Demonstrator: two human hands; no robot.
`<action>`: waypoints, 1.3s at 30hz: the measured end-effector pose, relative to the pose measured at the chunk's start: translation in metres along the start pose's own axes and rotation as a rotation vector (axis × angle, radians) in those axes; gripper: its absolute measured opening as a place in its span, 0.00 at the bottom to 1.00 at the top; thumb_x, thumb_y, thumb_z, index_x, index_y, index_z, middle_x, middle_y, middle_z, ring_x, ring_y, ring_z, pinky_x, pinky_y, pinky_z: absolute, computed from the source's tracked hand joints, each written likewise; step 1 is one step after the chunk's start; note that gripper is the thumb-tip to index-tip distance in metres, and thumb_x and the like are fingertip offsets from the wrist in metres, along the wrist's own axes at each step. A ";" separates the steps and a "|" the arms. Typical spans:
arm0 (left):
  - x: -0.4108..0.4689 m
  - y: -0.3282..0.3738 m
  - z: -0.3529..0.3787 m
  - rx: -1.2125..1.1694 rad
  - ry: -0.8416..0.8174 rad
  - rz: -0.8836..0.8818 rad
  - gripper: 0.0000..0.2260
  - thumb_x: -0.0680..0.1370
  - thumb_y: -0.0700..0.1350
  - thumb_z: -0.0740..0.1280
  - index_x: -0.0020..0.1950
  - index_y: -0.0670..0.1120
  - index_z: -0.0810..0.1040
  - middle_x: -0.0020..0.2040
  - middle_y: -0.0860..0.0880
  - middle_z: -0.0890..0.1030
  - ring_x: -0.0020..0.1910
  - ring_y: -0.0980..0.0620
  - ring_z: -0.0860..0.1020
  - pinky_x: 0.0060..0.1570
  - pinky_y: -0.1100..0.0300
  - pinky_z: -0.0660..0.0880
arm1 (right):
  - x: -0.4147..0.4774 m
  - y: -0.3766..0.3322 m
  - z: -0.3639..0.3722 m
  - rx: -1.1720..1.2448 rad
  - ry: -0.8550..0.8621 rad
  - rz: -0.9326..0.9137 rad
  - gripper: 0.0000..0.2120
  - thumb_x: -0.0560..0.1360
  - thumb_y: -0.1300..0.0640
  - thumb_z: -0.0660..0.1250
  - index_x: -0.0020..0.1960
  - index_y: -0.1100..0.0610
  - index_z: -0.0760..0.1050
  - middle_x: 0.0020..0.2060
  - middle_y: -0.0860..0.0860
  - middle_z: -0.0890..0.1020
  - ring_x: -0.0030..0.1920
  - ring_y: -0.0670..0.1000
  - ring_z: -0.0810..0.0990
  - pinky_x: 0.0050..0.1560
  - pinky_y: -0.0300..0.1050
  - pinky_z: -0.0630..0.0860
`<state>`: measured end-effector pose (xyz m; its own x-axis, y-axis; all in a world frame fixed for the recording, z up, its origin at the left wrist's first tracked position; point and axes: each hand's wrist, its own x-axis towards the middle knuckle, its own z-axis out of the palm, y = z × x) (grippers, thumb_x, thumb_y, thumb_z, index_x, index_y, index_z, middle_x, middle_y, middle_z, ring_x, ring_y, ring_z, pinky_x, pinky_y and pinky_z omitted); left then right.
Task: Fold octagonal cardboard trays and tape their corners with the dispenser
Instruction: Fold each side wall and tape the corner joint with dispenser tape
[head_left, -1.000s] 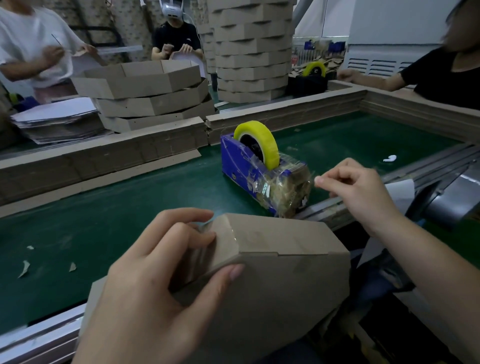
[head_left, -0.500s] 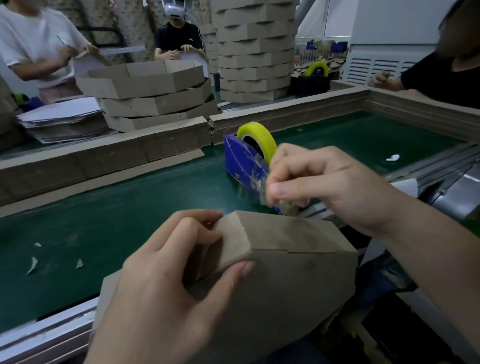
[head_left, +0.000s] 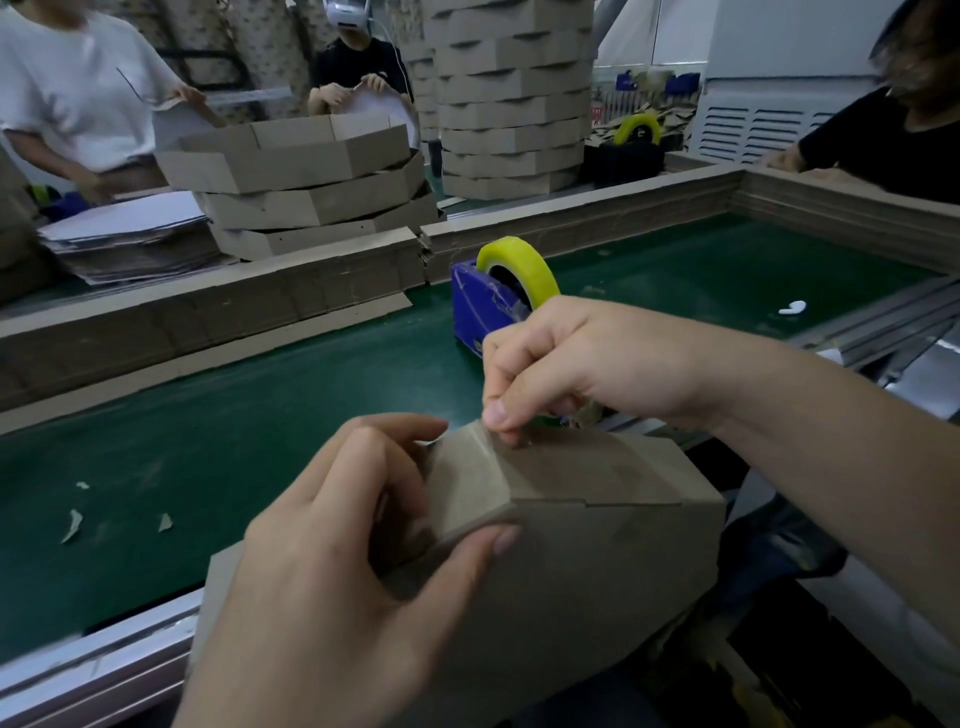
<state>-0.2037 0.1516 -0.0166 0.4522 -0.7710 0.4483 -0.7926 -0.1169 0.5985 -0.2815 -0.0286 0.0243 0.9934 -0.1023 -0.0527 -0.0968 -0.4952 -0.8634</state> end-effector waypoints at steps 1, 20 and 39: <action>0.000 -0.008 0.006 -0.064 0.067 -0.045 0.22 0.61 0.54 0.79 0.34 0.44 0.69 0.54 0.52 0.82 0.49 0.63 0.80 0.43 0.64 0.75 | 0.000 0.000 0.000 -0.004 -0.003 0.002 0.11 0.72 0.64 0.70 0.31 0.56 0.80 0.29 0.44 0.78 0.30 0.37 0.75 0.31 0.26 0.68; -0.017 -0.009 0.006 0.148 0.088 0.224 0.16 0.72 0.56 0.68 0.51 0.46 0.84 0.51 0.52 0.81 0.46 0.56 0.79 0.46 0.71 0.71 | 0.001 -0.007 -0.010 -0.246 -0.136 0.227 0.16 0.72 0.43 0.69 0.28 0.49 0.81 0.22 0.44 0.66 0.25 0.44 0.62 0.25 0.34 0.59; -0.014 -0.020 -0.022 0.462 -0.015 0.286 0.17 0.75 0.58 0.63 0.55 0.51 0.83 0.58 0.49 0.78 0.53 0.45 0.78 0.56 0.48 0.74 | -0.031 0.055 0.004 -0.274 -0.033 0.048 0.25 0.65 0.49 0.80 0.57 0.42 0.73 0.51 0.39 0.79 0.53 0.41 0.79 0.53 0.43 0.77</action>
<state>-0.1852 0.1784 -0.0201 0.1893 -0.8206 0.5392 -0.9819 -0.1619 0.0984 -0.3172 -0.0494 -0.0238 0.9883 -0.1052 -0.1100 -0.1522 -0.7057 -0.6919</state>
